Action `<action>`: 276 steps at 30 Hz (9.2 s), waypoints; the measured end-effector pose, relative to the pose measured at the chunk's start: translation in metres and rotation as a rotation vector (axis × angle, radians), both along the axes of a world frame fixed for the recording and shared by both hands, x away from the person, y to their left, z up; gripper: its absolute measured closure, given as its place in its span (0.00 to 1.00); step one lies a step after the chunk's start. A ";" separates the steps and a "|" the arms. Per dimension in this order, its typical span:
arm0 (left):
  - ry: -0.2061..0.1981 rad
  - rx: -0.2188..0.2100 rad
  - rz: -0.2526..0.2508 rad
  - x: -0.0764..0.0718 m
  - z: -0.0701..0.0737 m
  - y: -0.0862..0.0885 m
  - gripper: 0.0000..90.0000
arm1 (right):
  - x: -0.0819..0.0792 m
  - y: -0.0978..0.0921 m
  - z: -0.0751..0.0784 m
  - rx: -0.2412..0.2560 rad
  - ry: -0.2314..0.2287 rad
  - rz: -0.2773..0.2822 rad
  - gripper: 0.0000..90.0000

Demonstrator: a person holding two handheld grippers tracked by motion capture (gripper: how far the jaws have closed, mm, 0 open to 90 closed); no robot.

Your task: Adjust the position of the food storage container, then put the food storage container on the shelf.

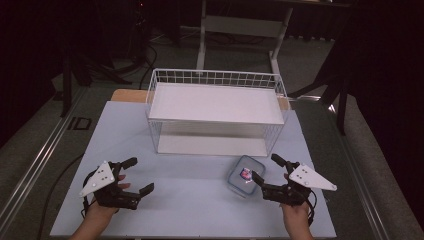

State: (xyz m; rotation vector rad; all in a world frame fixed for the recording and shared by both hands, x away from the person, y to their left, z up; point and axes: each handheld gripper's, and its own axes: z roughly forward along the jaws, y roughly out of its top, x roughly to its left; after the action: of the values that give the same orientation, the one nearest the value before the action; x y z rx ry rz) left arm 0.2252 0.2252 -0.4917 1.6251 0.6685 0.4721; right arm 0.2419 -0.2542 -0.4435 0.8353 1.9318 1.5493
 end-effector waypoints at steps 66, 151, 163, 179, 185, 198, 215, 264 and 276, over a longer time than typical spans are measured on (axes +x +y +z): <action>-0.041 0.051 -0.049 -0.005 0.002 -0.012 0.01 | 0.040 0.028 -0.080 -0.356 0.448 0.196 1.00; 0.008 0.082 -0.094 -0.002 -0.003 -0.020 0.01 | 0.041 0.066 -0.052 -0.256 0.348 0.149 0.66; 0.023 0.119 -0.144 -0.006 0.020 -0.037 0.01 | 0.029 0.068 -0.024 -0.192 0.220 0.202 0.15; 0.176 0.147 -0.199 0.027 0.055 -0.074 0.01 | 0.038 0.074 -0.001 -0.071 0.185 0.218 0.24; 0.228 0.162 -0.203 0.042 0.043 -0.088 0.01 | 0.045 0.081 -0.009 -0.109 0.233 0.184 0.17; 0.436 0.084 -0.123 0.076 0.001 -0.095 0.01 | 0.071 0.088 -0.035 -0.071 0.501 0.091 0.12; 0.793 -0.087 -0.071 0.095 -0.042 -0.095 0.05 | 0.091 0.083 -0.069 0.091 0.817 0.083 0.17; 0.727 0.106 0.027 0.068 -0.019 -0.109 0.48 | 0.070 0.094 -0.068 0.071 0.934 0.045 0.46; 0.613 0.121 0.107 0.044 -0.019 -0.118 0.47 | 0.056 0.097 -0.065 0.050 0.860 0.032 0.46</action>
State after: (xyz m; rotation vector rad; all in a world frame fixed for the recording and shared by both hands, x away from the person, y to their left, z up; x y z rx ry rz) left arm 0.2692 0.1077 -0.5108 1.8669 1.2038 0.0783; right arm 0.2978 -0.1577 -0.5085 1.6991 2.4709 1.3641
